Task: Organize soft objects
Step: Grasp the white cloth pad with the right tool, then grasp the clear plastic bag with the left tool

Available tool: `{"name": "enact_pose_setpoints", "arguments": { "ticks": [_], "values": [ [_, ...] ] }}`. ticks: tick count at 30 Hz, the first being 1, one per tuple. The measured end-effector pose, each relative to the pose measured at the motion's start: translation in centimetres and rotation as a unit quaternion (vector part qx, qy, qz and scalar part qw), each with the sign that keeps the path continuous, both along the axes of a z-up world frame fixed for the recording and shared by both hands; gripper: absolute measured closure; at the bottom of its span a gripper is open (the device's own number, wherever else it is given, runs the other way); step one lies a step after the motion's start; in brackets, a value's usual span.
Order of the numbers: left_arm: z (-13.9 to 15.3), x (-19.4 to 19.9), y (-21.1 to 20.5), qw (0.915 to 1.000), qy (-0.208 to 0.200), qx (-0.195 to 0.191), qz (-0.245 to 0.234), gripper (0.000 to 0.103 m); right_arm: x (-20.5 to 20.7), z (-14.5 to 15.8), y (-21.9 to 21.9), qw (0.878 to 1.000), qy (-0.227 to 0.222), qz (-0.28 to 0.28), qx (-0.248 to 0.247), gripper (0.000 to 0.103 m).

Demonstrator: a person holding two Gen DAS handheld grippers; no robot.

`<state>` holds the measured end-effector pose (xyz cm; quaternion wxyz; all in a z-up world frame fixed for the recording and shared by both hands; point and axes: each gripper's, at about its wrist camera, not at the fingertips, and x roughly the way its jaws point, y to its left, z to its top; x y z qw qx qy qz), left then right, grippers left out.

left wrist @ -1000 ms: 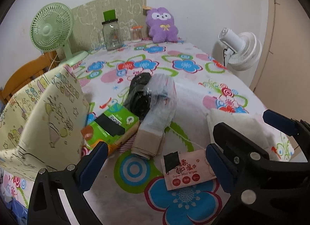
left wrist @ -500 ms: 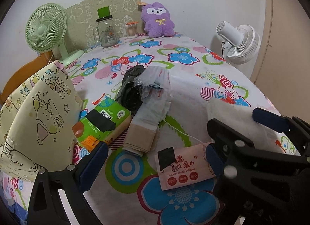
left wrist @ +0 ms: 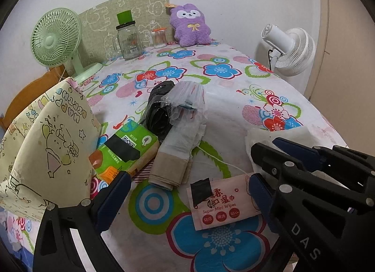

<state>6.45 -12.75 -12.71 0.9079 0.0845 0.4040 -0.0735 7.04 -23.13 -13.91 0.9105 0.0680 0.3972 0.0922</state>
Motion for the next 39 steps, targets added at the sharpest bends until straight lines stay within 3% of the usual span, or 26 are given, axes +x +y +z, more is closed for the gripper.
{"name": "enact_pose_setpoints", "arguments": {
  "ticks": [8,27,39],
  "values": [
    [1.2,0.1,-0.6,0.9996,-0.02,0.019,0.002,0.004,0.4,0.9,-0.1,1.0,-0.003,0.0,-0.004,0.089],
    [3.8,3.8,-1.7,0.9972,-0.065,0.034,0.011,0.005,3.6,3.8,-1.3,0.999,-0.051,-0.004,-0.006,0.089],
    [2.9,7.3,-2.9,0.9977,-0.049,0.044,0.018,0.014,6.8,3.2,-2.5,0.999,-0.048,-0.012,0.0,0.089]
  ]
}}
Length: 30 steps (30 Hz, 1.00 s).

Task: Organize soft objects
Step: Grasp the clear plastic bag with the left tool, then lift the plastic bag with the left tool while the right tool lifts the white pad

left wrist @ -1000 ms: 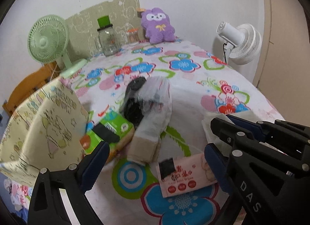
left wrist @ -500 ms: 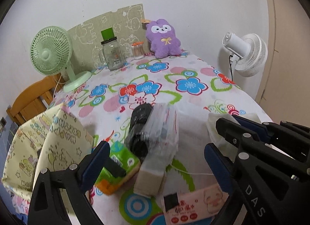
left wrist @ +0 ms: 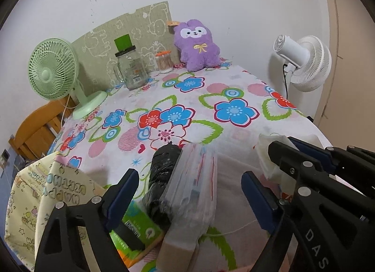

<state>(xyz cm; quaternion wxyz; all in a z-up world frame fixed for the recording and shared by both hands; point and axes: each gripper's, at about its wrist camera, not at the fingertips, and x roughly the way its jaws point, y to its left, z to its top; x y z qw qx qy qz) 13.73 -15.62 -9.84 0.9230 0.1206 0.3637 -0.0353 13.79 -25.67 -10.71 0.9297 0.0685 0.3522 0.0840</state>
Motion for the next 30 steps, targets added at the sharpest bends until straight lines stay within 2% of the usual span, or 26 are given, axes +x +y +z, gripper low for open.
{"name": "enact_pose_setpoints", "arguments": {
  "ticks": [4,7,11,17,19,21,26,30],
  "values": [
    [-0.6,1.0,-0.2,0.9999,0.012,0.003,0.001,0.018,0.9,-0.5,-0.3,1.0,0.006,-0.002,0.001,0.089],
    [-1.3,1.7,-0.3,0.9996,0.028,0.004,0.002,0.025,1.4,-1.0,-0.4,1.0,0.012,-0.002,0.002,0.089],
    [-1.8,2.0,-0.4,0.9994,0.029,0.013,0.009,0.043,1.9,-1.6,-0.3,1.0,0.021,-0.001,0.002,0.089],
    [-2.2,2.2,-0.5,0.9992,0.036,0.019,0.006,0.048,2.1,-2.1,-0.5,1.0,0.029,-0.002,0.002,0.089],
    [-2.2,2.3,-0.5,0.9991,0.038,0.02,0.005,0.053,2.1,-2.2,-0.5,1.0,0.03,-0.003,0.002,0.089],
    [-2.2,2.2,-0.5,0.999,0.04,0.02,0.006,0.065,2.0,-2.2,-0.5,1.0,0.03,-0.003,0.001,0.089],
    [-2.0,1.9,-0.5,0.9988,0.042,0.023,0.007,0.08,1.8,-2.0,-0.4,1.0,0.029,-0.002,0.004,0.089],
    [-1.6,1.3,-0.5,0.9991,0.039,0.017,0.002,0.082,1.3,-1.7,-0.4,1.0,0.026,-0.002,0.006,0.089]
  ]
}}
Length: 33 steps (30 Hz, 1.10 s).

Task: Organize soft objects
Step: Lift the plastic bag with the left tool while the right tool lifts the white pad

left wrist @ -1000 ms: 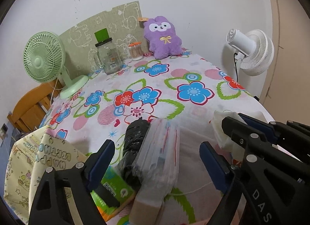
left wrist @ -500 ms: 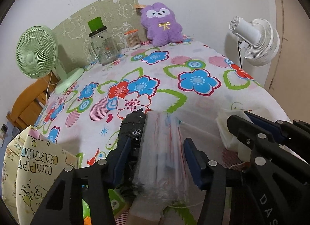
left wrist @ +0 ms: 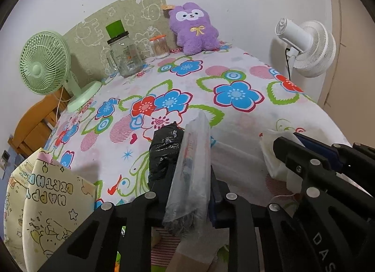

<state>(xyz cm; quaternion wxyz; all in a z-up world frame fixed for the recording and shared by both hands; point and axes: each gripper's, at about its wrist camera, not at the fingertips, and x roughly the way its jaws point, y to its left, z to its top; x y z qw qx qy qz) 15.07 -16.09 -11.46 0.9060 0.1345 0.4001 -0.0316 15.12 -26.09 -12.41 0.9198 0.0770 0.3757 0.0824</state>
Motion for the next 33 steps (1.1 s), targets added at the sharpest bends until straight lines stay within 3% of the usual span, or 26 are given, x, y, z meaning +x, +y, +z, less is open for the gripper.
{"name": "enact_pose_setpoints", "arguments": {
  "ticks": [33],
  "values": [
    [5.1,-5.7,1.3,0.997,-0.06,-0.038,-0.03,0.084,-5.7,5.4,1.0,0.998,-0.057,-0.005,-0.018,0.089]
  ]
}}
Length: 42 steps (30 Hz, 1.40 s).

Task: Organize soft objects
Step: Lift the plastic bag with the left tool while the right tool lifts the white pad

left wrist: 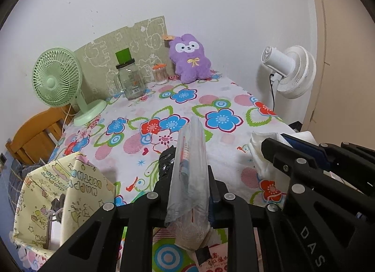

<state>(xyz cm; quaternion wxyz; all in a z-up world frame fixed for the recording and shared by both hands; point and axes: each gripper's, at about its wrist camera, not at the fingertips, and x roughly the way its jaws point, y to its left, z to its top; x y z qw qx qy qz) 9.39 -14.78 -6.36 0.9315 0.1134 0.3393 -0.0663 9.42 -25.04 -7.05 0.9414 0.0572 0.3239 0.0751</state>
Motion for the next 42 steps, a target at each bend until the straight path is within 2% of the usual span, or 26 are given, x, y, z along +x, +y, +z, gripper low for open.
{"name": "enact_pose_setpoints", "arguments": {
  "ticks": [22,42],
  "values": [
    [4.4,-4.3,2.4,0.9991,-0.026,-0.033,-0.007,0.084,-5.1,4.8,2.1,0.999,-0.045,-0.006,-0.008,0.088],
    [7.6,-5.6,6.9,0.9974,-0.038,-0.06,0.007,0.084,-6.6,8.7,6.4,0.997,-0.073,0.015,-0.019,0.088]
  ]
}}
